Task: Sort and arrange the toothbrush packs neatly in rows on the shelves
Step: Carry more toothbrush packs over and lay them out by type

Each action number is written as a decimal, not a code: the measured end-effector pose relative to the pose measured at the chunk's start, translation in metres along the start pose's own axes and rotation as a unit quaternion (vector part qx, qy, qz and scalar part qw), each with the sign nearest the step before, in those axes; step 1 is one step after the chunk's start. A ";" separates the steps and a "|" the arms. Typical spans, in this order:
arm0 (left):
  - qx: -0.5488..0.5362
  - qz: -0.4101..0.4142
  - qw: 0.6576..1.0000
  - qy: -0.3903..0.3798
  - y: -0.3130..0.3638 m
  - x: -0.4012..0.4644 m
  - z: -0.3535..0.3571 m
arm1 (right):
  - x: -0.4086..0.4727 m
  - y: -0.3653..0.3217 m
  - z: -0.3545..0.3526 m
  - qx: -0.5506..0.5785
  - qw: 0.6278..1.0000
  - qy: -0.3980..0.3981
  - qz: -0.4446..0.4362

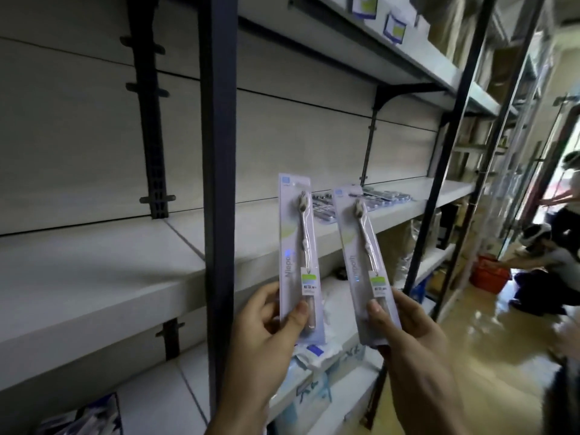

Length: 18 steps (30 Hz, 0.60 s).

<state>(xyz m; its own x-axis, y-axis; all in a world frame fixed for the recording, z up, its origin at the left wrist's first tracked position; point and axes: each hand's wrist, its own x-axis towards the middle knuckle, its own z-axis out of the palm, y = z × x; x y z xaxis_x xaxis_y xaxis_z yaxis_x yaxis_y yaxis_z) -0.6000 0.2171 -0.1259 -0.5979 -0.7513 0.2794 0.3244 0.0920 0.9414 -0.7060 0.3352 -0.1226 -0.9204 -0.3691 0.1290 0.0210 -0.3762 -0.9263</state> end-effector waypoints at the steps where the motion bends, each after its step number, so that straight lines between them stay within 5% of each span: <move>1: -0.005 -0.004 1.000 0.001 -0.002 0.012 0.008 | 0.014 0.000 -0.001 -0.004 1.000 -0.002 0.001; 18: -0.021 -0.010 0.997 0.074 -0.053 0.129 0.114 | 0.191 0.016 -0.045 -0.008 0.999 -0.045 0.017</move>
<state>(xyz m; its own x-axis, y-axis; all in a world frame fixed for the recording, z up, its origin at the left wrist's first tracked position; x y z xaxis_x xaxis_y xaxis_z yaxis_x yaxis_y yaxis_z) -0.7777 0.1896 -0.1187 -0.4908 -0.8412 0.2269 0.3461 0.0508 0.9368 -0.8988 0.2974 -0.1287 -0.8807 -0.4560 0.1285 0.0439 -0.3486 -0.9362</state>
